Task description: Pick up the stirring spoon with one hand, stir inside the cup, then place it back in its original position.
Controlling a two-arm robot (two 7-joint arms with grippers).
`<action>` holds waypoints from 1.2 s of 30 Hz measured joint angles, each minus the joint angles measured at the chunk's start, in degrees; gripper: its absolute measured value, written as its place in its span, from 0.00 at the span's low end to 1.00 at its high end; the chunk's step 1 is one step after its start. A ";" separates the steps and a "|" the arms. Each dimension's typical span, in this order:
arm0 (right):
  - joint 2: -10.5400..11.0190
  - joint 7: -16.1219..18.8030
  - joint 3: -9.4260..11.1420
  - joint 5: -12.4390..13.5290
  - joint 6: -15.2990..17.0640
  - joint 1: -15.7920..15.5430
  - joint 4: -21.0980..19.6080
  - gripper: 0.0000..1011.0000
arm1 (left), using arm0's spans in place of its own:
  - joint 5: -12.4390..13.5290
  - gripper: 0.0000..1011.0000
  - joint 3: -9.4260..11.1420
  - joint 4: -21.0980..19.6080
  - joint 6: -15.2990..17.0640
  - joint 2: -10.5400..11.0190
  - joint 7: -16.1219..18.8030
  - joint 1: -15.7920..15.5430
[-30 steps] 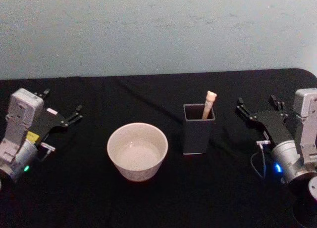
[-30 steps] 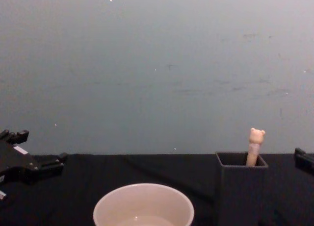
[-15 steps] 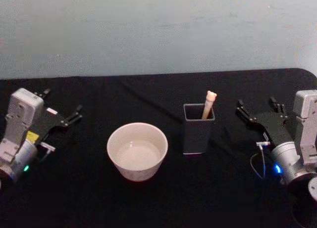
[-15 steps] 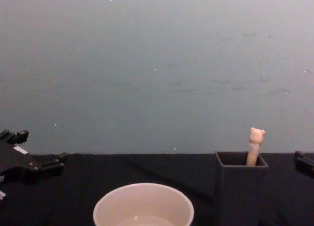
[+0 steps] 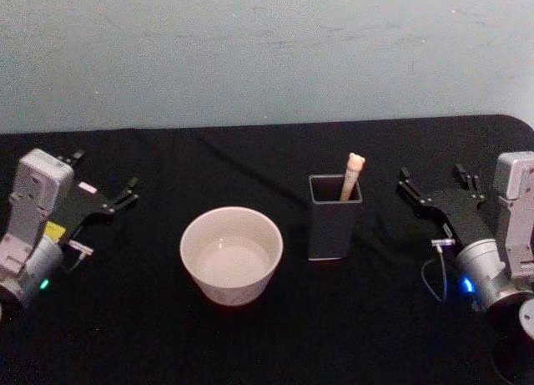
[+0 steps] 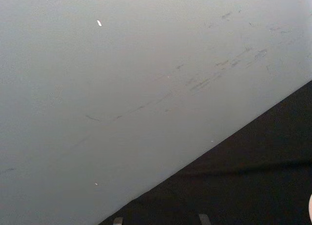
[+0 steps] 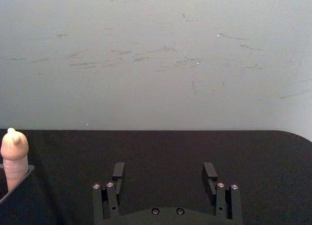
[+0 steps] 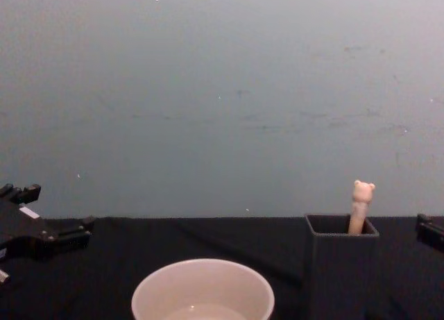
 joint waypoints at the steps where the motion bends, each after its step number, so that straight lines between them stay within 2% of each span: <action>1: 0.01 -0.01 -0.01 0.00 0.00 0.00 -0.01 0.99 | 0.00 0.99 0.00 0.00 0.00 0.00 0.00 0.00; 36: 0.03 -0.04 -0.05 -0.06 -0.01 0.00 -0.01 0.99 | 0.00 0.99 0.00 0.00 0.00 0.00 0.00 0.00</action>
